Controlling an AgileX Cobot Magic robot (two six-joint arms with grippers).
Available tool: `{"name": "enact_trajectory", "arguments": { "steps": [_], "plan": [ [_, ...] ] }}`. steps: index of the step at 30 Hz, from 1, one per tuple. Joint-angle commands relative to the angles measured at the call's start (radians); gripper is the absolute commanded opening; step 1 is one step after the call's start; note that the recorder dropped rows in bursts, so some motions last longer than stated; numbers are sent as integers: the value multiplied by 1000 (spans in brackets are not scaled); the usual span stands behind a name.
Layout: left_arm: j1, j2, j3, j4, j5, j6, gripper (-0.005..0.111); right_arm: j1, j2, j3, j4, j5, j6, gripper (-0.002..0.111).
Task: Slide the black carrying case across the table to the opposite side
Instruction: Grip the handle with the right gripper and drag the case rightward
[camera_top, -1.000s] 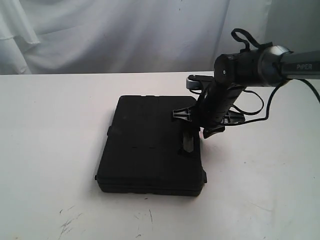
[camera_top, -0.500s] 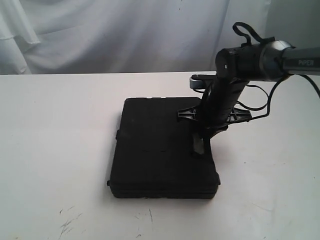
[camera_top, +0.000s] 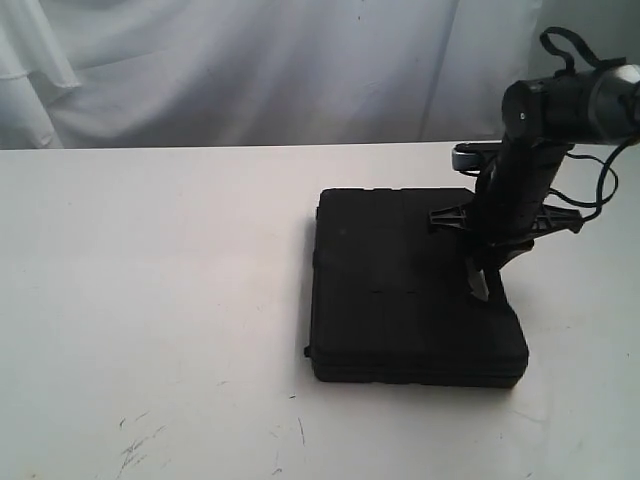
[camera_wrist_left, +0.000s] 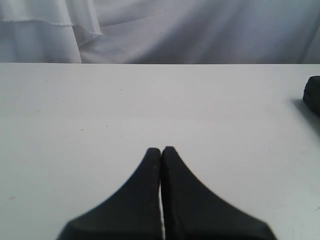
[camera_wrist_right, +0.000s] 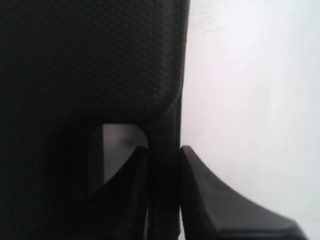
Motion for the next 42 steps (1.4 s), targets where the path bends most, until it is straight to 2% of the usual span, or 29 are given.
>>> {"name": "enact_trajectory", "arguments": {
  "steps": [1,23,32,42],
  "plan": [
    [3,-4,5,-1,-6,-1,0,-41,-6,-1,-59,18,-28,0],
    [3,-4,5,-1,-6,-1,0,-91,-6,1,-165,62,-106,0],
    [3,-4,5,-1,-6,-1,0,-161,-8,3,-90,61,-156,0],
    [3,-4,5,-1,-6,-1,0,-173,-17,43,-101,45,-136,0]
  ]
}}
